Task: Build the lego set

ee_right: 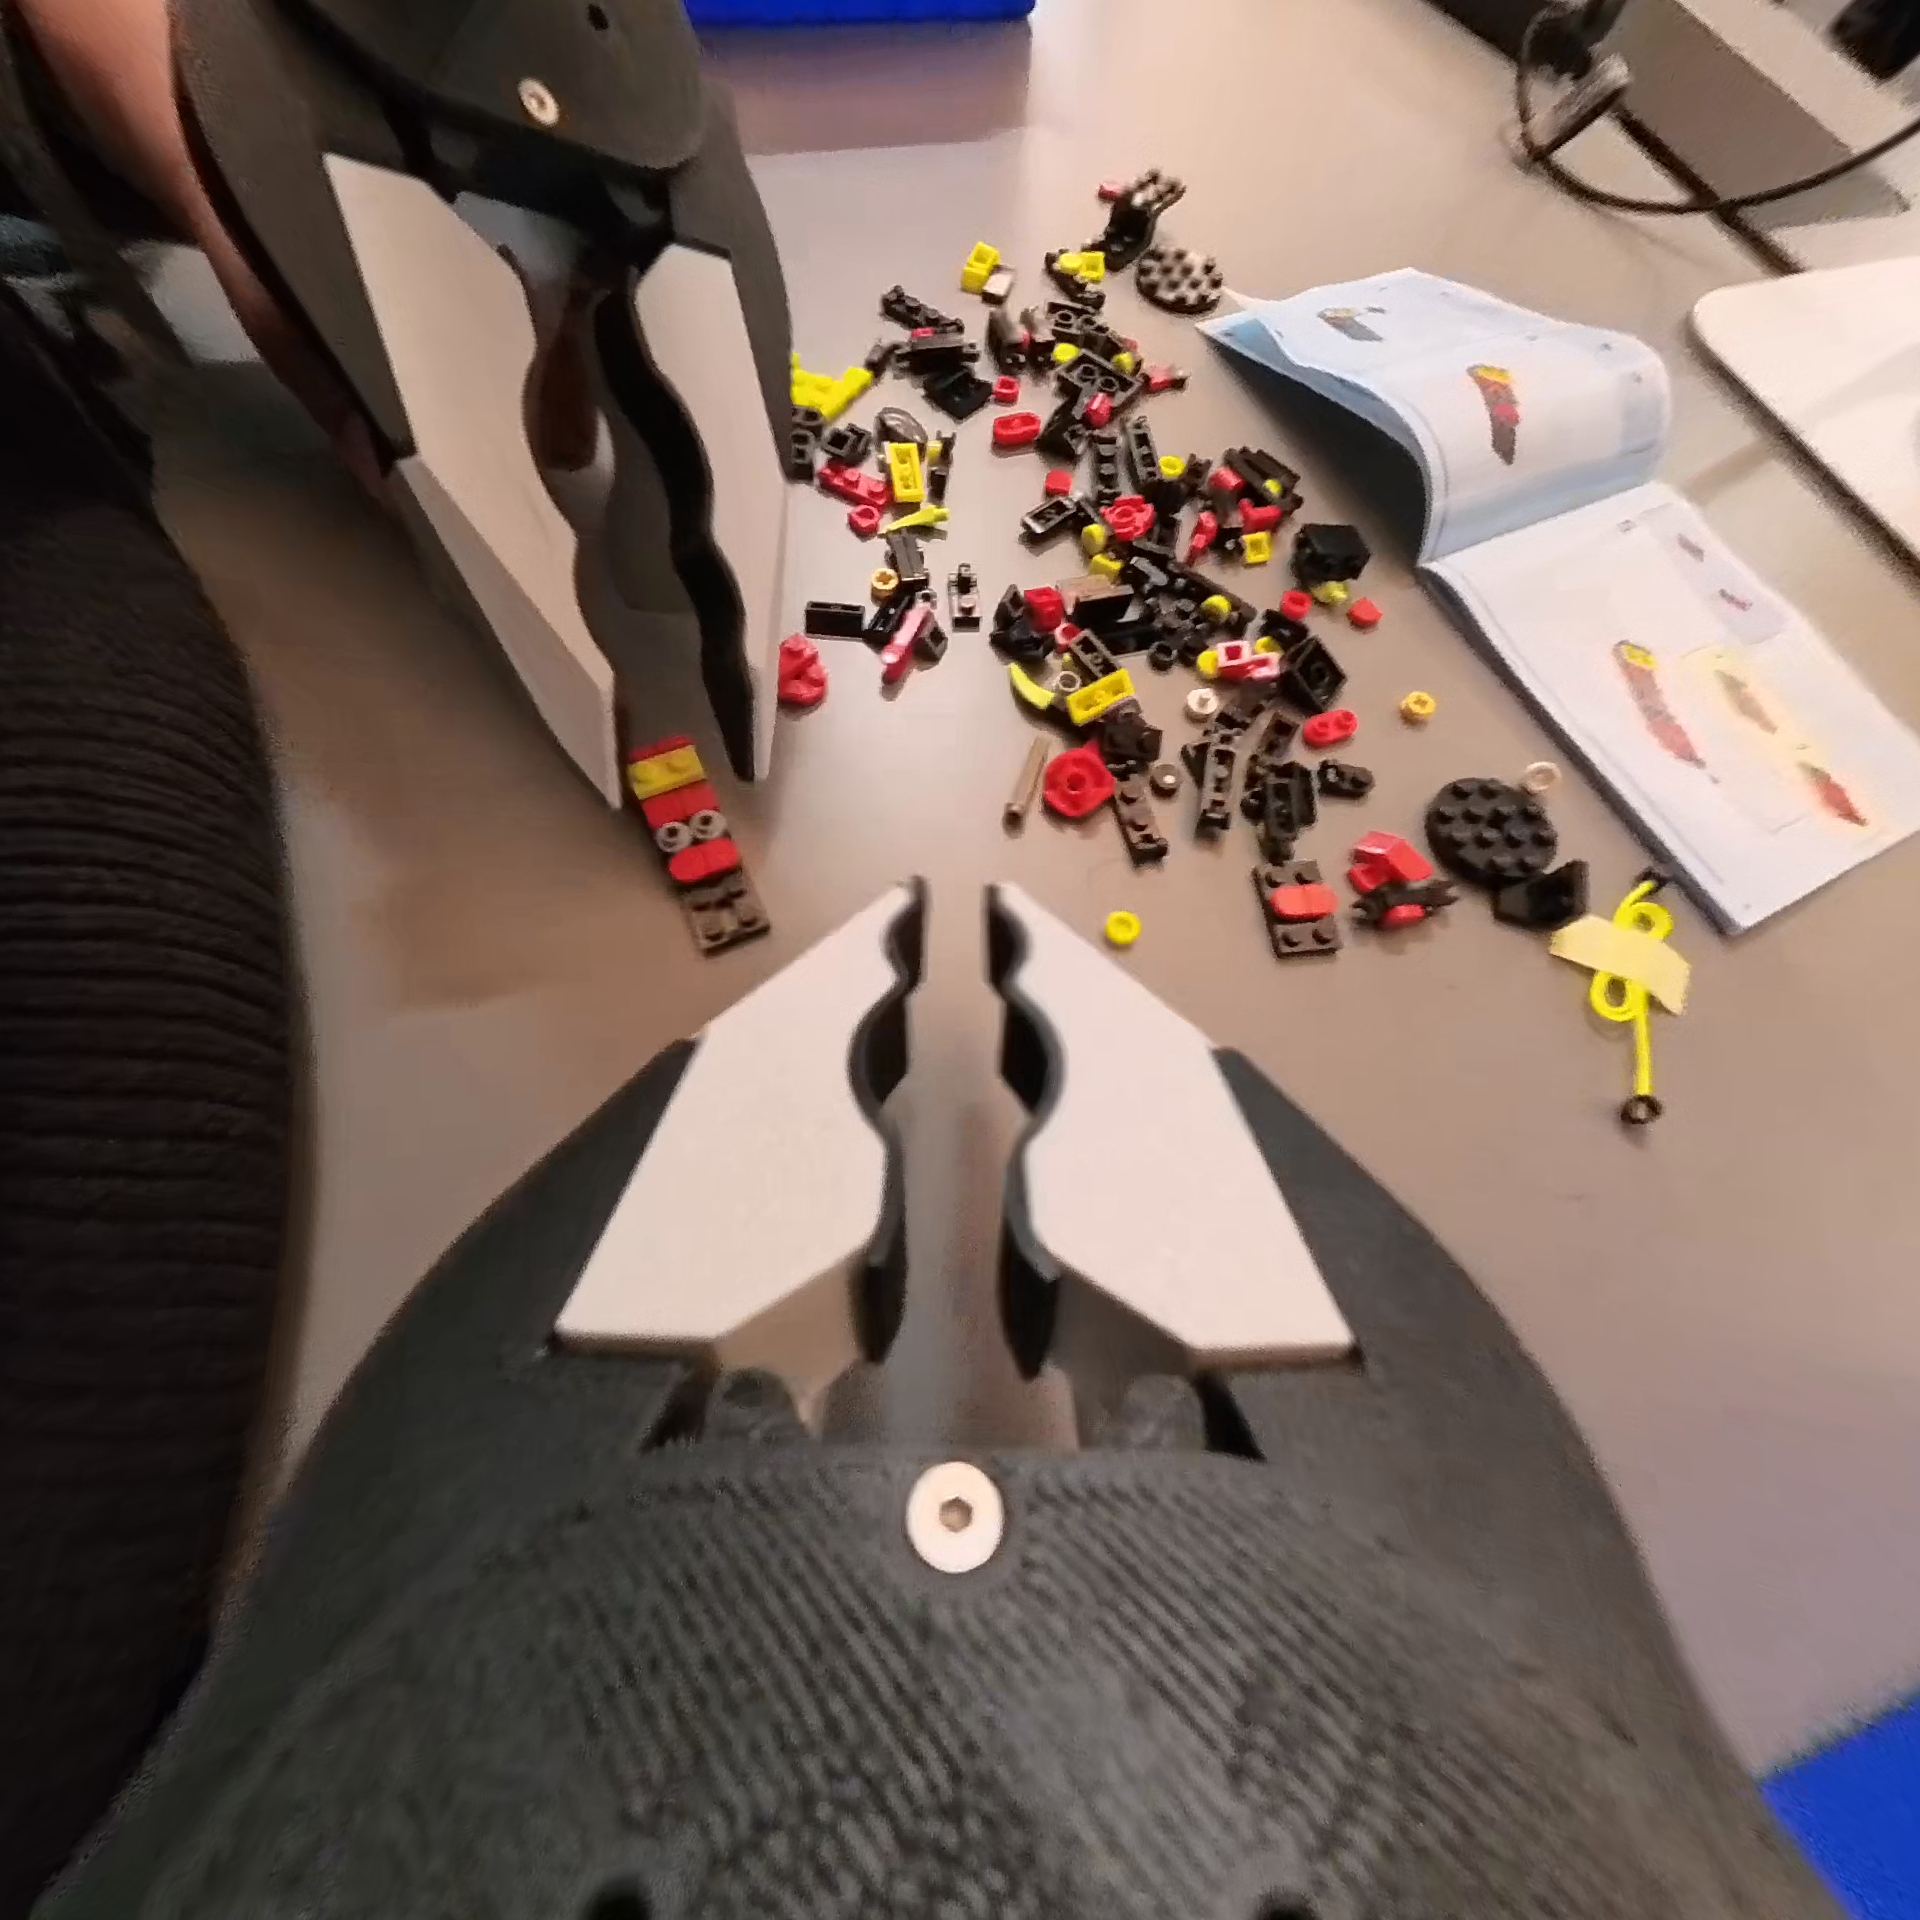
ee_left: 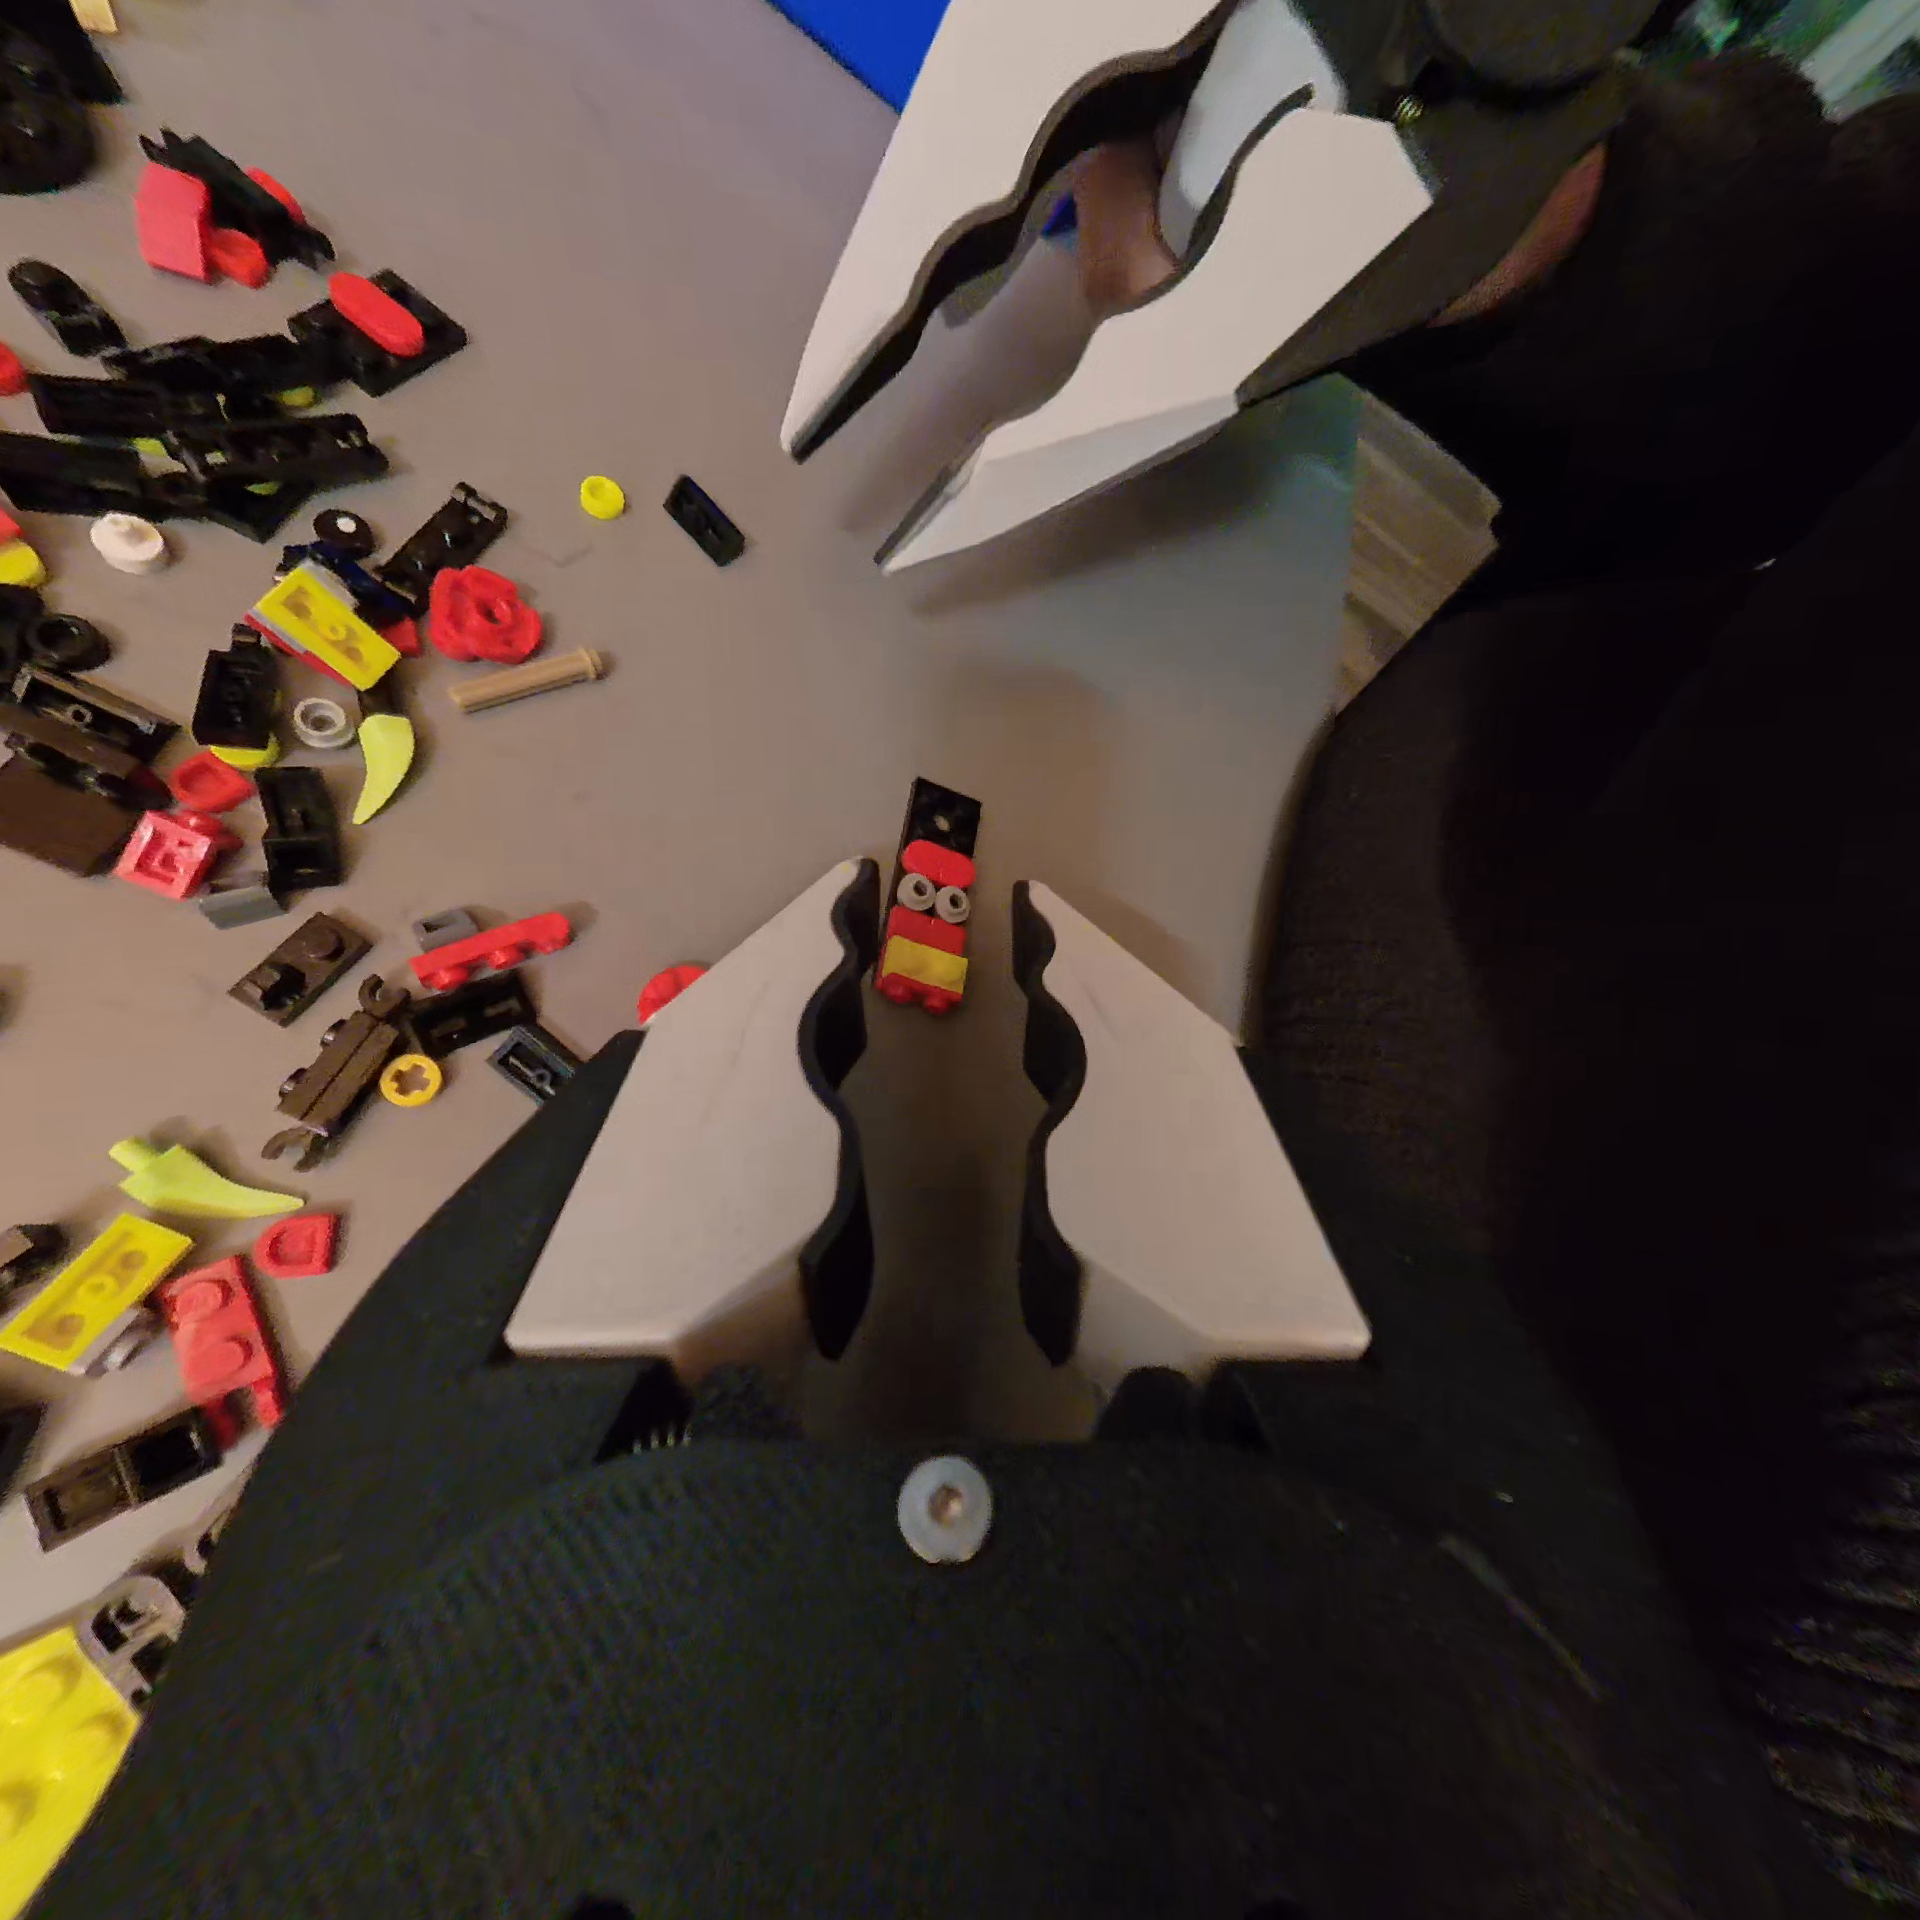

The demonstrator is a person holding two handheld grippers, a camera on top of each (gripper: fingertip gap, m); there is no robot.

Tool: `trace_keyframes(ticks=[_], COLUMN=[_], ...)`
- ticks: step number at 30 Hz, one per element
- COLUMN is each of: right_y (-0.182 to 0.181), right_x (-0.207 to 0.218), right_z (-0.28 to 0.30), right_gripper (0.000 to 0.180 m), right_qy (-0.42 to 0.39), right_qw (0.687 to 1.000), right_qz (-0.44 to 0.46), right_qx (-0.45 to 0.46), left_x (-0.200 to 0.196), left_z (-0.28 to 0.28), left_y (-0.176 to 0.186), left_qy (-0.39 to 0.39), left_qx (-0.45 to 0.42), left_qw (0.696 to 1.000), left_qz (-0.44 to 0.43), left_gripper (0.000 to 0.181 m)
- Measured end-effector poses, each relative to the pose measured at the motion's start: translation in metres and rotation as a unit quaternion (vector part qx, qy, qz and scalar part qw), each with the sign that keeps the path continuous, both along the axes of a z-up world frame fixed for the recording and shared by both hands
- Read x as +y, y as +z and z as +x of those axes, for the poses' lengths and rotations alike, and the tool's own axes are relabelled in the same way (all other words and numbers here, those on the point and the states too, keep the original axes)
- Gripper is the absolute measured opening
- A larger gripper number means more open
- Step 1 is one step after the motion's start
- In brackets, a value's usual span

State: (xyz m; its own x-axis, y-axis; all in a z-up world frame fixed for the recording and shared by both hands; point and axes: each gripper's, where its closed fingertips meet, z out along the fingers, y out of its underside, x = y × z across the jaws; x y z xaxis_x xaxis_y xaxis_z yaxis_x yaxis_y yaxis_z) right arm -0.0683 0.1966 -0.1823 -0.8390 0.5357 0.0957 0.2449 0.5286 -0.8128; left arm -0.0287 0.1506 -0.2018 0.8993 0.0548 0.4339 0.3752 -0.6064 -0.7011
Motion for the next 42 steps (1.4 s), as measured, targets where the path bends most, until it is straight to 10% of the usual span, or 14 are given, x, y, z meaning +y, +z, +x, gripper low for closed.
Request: trace_keyframes(ticks=[1,28,42], right_y=[0.000,0.003,0.023], right_x=[-0.001,0.028,0.044], right_z=[0.003,-0.017,-0.031], right_gripper=[0.003,0.000,0.000], right_qy=[0.007,-0.108,-0.175], right_qw=[1.000,0.992,0.977], right_qz=[-0.011,-0.061,-0.118], right_qx=[-0.016,-0.004,-0.036], left_x=[0.001,0.018,0.012], left_z=[0.000,-0.018,-0.040], left_y=[0.002,0.050,0.052], left_qy=[0.000,0.027,0.081], left_qx=[-0.003,-0.151,-0.114], left_qw=[1.000,0.977,0.978], left_qz=[0.008,0.147,0.158], left_gripper=[0.024,0.061,0.037])
